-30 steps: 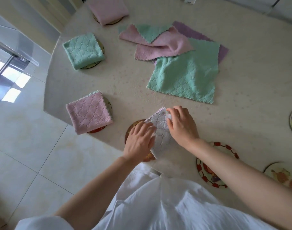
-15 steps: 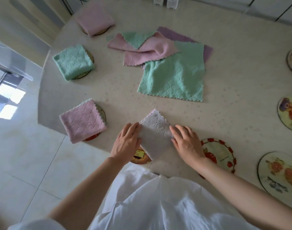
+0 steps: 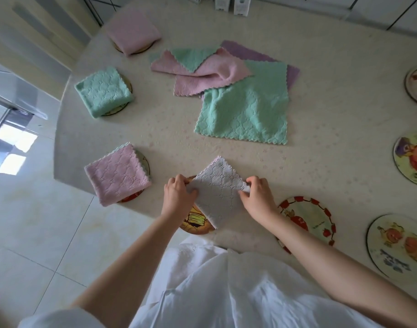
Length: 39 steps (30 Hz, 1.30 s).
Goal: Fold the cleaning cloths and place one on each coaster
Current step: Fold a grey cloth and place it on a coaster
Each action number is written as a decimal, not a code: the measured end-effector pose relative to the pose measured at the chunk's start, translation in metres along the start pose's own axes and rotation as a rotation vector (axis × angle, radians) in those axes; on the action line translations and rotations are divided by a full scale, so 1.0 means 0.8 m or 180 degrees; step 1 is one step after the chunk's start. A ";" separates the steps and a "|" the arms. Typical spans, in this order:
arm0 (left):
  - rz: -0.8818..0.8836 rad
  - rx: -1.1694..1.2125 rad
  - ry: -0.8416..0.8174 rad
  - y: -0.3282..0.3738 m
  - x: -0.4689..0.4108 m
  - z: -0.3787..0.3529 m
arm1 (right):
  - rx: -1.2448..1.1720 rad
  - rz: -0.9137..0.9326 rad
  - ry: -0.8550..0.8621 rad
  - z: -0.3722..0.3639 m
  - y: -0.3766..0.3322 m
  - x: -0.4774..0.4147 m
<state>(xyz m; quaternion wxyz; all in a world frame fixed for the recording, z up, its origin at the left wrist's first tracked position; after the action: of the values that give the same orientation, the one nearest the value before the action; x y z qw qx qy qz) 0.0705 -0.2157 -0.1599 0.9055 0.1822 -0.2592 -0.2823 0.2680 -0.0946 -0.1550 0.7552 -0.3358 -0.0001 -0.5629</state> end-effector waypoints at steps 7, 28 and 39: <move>0.0091 0.0130 -0.0109 0.017 -0.008 0.005 | -0.0634 -0.0963 -0.0331 0.005 0.016 -0.010; 0.1479 0.2764 0.0021 -0.097 0.015 0.035 | -0.0775 -0.0757 -0.0567 -0.052 -0.004 0.040; -0.0160 0.0372 0.0531 -0.057 -0.016 0.060 | 0.0214 -0.0204 -0.0642 -0.034 -0.001 0.026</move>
<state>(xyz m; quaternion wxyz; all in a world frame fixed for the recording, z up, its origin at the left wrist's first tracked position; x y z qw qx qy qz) 0.0151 -0.2518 -0.1483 0.9044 0.2641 -0.1942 -0.2732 0.2645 -0.1266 -0.1680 0.7438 -0.3650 -0.1057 -0.5498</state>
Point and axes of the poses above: each hand's wrist, its own x-axis away from the middle knuckle, its own z-axis out of the back of the hand, y = z × x, the point moved 7 cm from there along -x, towards the middle knuckle, and after that the axes turned 7 degrees about y, right-handed, at the moved point
